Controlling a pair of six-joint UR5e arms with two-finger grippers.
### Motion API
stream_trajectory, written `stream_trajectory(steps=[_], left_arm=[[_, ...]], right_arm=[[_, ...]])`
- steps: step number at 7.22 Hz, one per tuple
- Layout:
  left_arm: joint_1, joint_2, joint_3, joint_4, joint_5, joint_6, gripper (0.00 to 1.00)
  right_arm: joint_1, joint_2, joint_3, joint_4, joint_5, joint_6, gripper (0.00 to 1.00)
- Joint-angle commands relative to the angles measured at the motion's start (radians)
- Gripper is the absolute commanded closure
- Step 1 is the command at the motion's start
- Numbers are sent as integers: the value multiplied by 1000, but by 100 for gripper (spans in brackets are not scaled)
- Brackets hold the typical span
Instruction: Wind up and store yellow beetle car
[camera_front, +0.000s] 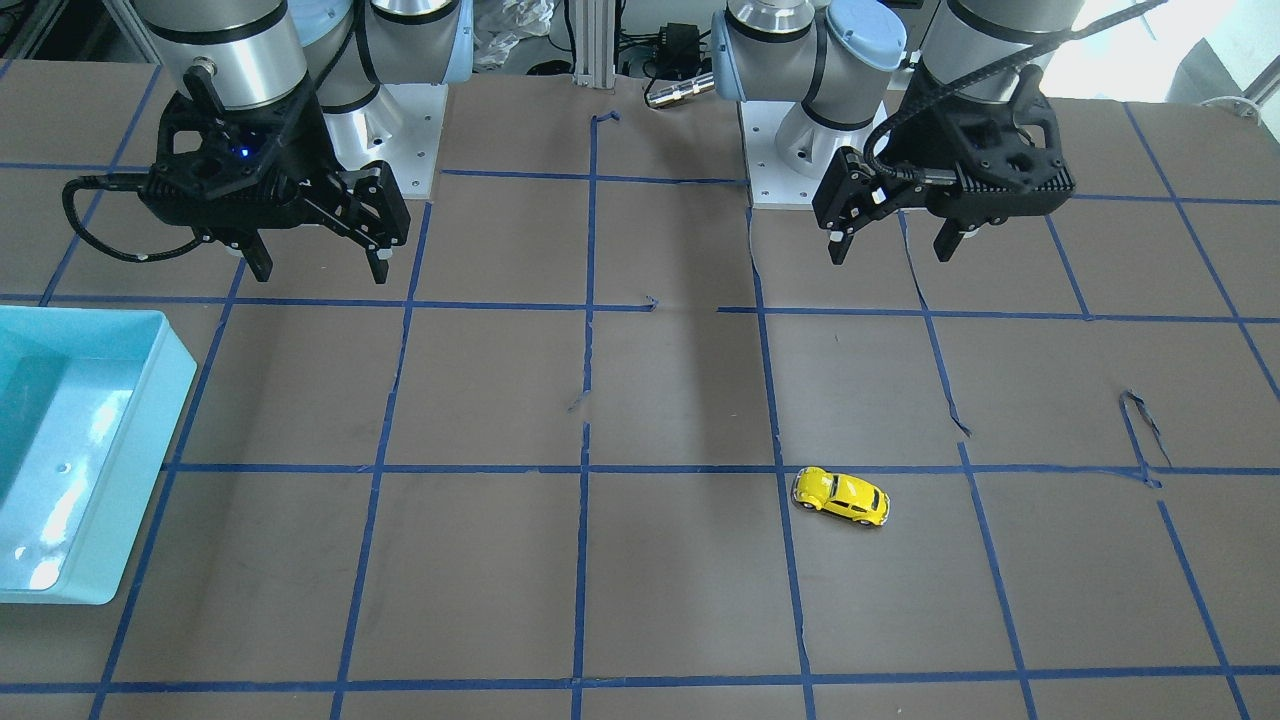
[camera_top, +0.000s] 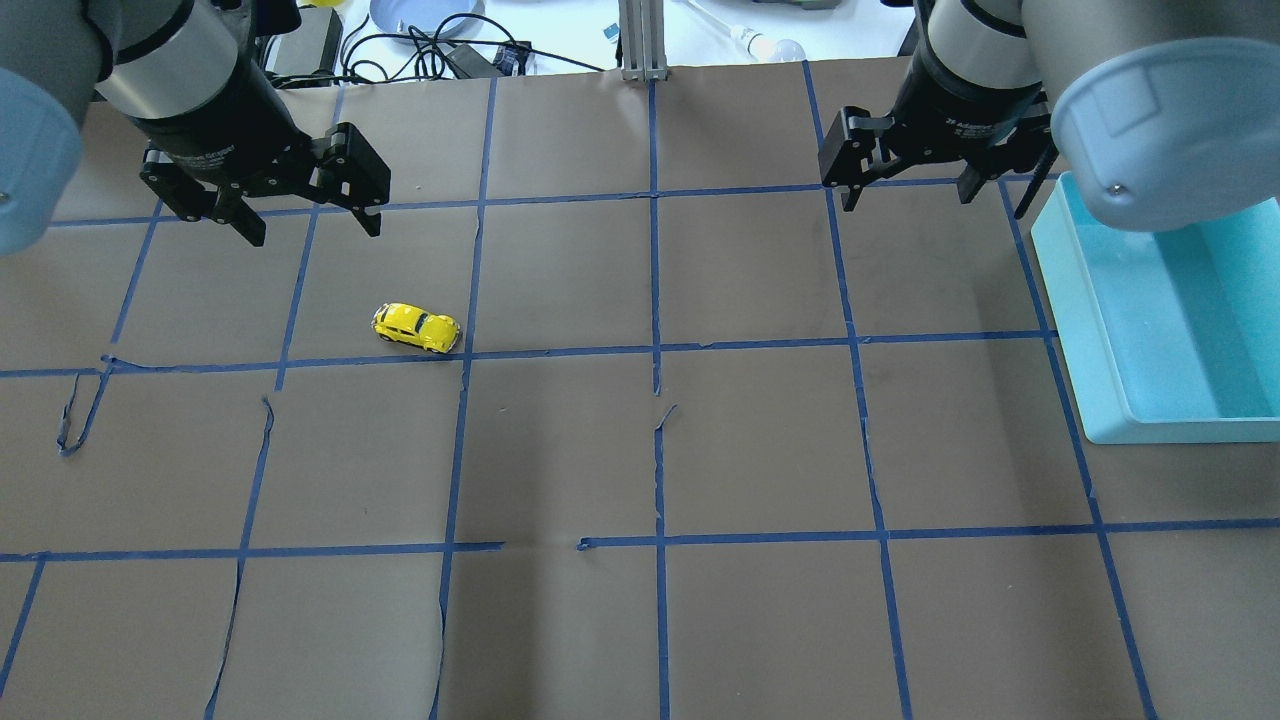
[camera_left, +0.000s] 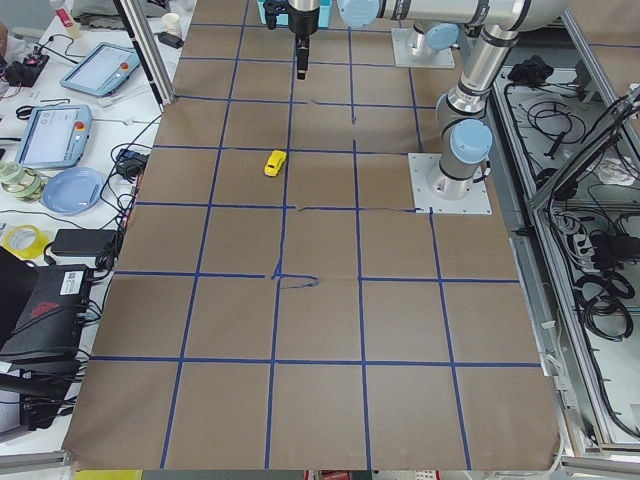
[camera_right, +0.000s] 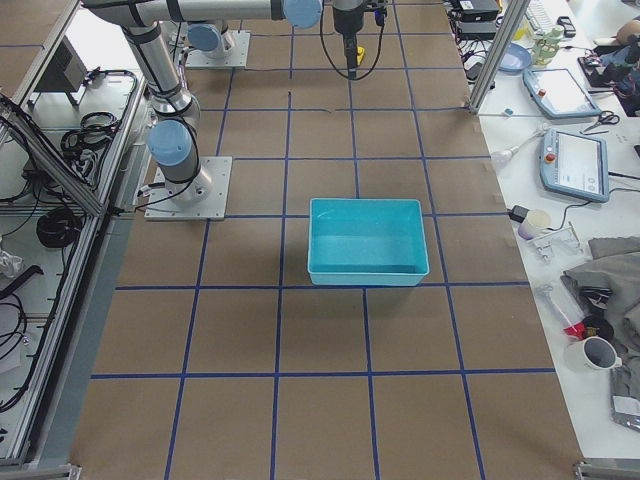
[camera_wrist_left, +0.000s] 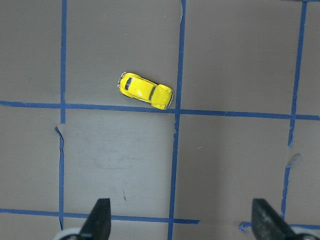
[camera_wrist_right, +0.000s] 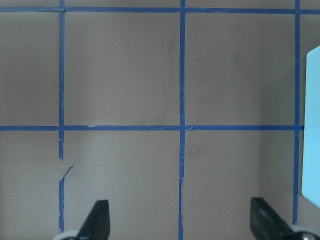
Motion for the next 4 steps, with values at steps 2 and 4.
stream_trajectory(steps=[2,4], left_arm=[[2,8,-11,25,-1,-5,0],[6,-6,-2,35,-2,0,0]], right_arm=[[1,1,1,0,4,2,0],[2,0,-8,0,-2,2,0]])
